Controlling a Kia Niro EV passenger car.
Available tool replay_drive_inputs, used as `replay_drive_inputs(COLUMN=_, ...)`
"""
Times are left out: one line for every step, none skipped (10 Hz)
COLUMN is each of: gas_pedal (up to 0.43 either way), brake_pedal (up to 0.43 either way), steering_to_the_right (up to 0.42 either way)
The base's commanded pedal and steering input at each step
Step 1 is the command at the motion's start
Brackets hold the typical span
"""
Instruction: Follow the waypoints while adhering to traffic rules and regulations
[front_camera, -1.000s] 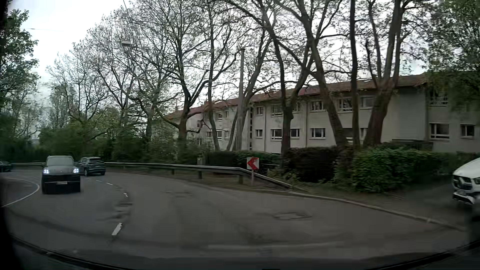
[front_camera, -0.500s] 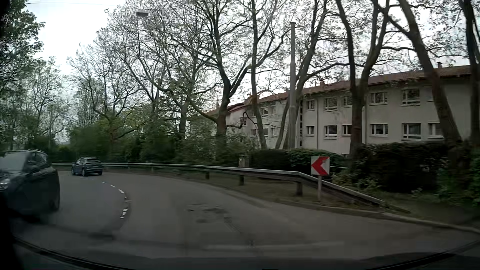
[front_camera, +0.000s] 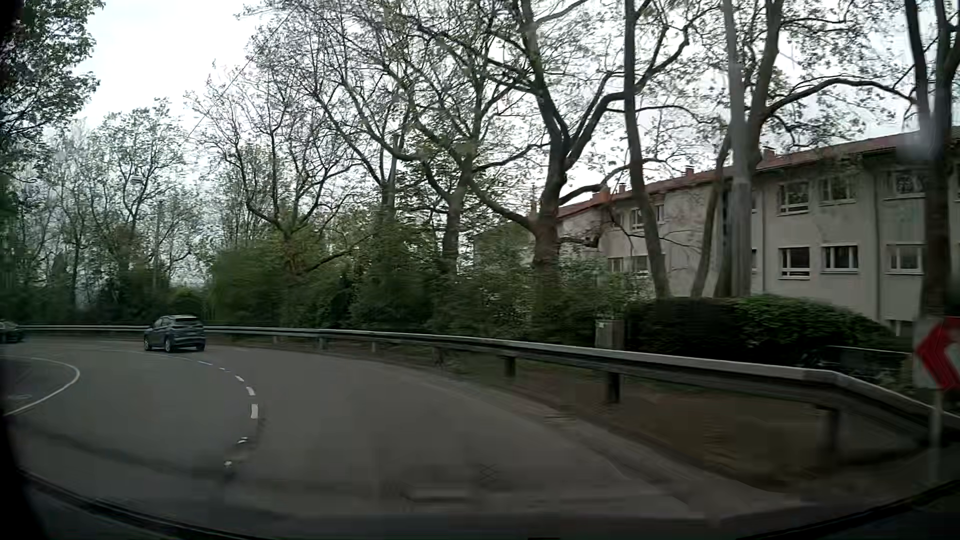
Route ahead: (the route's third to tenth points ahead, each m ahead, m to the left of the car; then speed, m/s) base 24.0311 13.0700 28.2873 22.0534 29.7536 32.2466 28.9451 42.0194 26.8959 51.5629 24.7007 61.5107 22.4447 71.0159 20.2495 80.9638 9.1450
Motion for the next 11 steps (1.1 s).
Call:
replay_drive_inputs(gas_pedal=0.039, brake_pedal=0.000, steering_to_the_right=-0.164)
replay_drive_inputs(gas_pedal=0.039, brake_pedal=0.000, steering_to_the_right=-0.163)
replay_drive_inputs(gas_pedal=0.039, brake_pedal=0.000, steering_to_the_right=-0.160)
replay_drive_inputs(gas_pedal=0.039, brake_pedal=0.000, steering_to_the_right=-0.155)
replay_drive_inputs(gas_pedal=0.039, brake_pedal=0.000, steering_to_the_right=-0.153)
replay_drive_inputs(gas_pedal=0.039, brake_pedal=0.000, steering_to_the_right=-0.151)
replay_drive_inputs(gas_pedal=0.039, brake_pedal=0.000, steering_to_the_right=-0.151)
replay_drive_inputs(gas_pedal=0.047, brake_pedal=0.000, steering_to_the_right=-0.152)
replay_drive_inputs(gas_pedal=0.047, brake_pedal=0.000, steering_to_the_right=-0.153)
replay_drive_inputs(gas_pedal=0.047, brake_pedal=0.000, steering_to_the_right=-0.151)
replay_drive_inputs(gas_pedal=0.047, brake_pedal=0.000, steering_to_the_right=-0.149)
